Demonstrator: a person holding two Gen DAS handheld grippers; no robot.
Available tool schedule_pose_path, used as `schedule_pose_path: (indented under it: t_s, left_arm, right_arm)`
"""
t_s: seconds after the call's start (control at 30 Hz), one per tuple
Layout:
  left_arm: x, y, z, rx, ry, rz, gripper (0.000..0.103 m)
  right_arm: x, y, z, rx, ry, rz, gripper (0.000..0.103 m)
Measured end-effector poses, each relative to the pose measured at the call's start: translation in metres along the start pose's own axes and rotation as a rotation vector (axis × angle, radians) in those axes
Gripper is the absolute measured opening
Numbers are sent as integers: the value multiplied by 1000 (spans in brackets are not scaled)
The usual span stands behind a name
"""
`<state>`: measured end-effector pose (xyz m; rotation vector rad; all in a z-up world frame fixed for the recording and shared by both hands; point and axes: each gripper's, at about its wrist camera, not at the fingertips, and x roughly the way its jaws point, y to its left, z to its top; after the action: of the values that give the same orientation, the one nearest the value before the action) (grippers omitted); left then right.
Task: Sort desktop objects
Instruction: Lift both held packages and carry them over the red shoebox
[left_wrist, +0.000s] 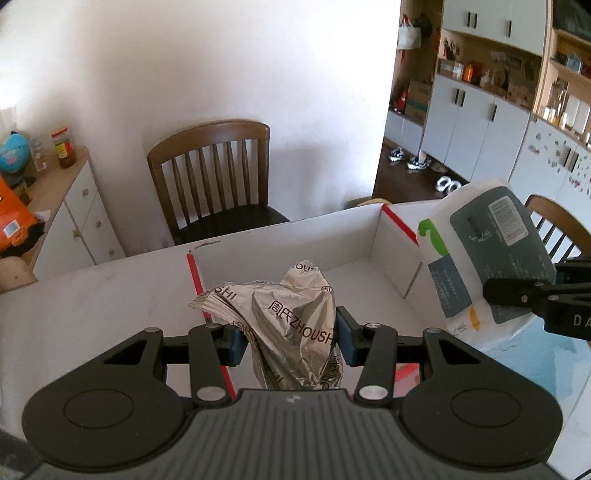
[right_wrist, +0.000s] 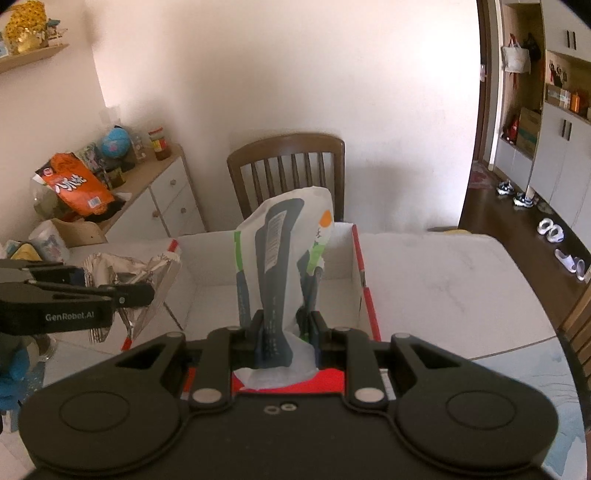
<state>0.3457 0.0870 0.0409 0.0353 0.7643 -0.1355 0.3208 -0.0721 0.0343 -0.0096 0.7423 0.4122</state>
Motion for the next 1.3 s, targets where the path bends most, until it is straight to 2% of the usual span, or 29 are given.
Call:
schedule_pose_path:
  t_s: [0.27, 0.43, 0.63, 0.83, 1.3]
  left_arm:
    - [40, -3, 9, 49, 40, -3, 48]
    - [68, -3, 6, 80, 99, 20, 48]
    - [92, -2, 3, 96, 132, 19, 48]
    - [111, -7, -3, 124, 183, 3, 48]
    - [142, -20, -12, 173, 275, -18, 48]
  right_arm:
    - [37, -1, 14, -17, 35, -29, 22]
    - [61, -4, 13, -7, 71, -34, 23]
    - [90, -2, 9, -8, 127, -41, 24]
    - [120, 4, 3, -34, 221, -48, 24]
    - [148, 4, -14, -60, 288, -62, 24]
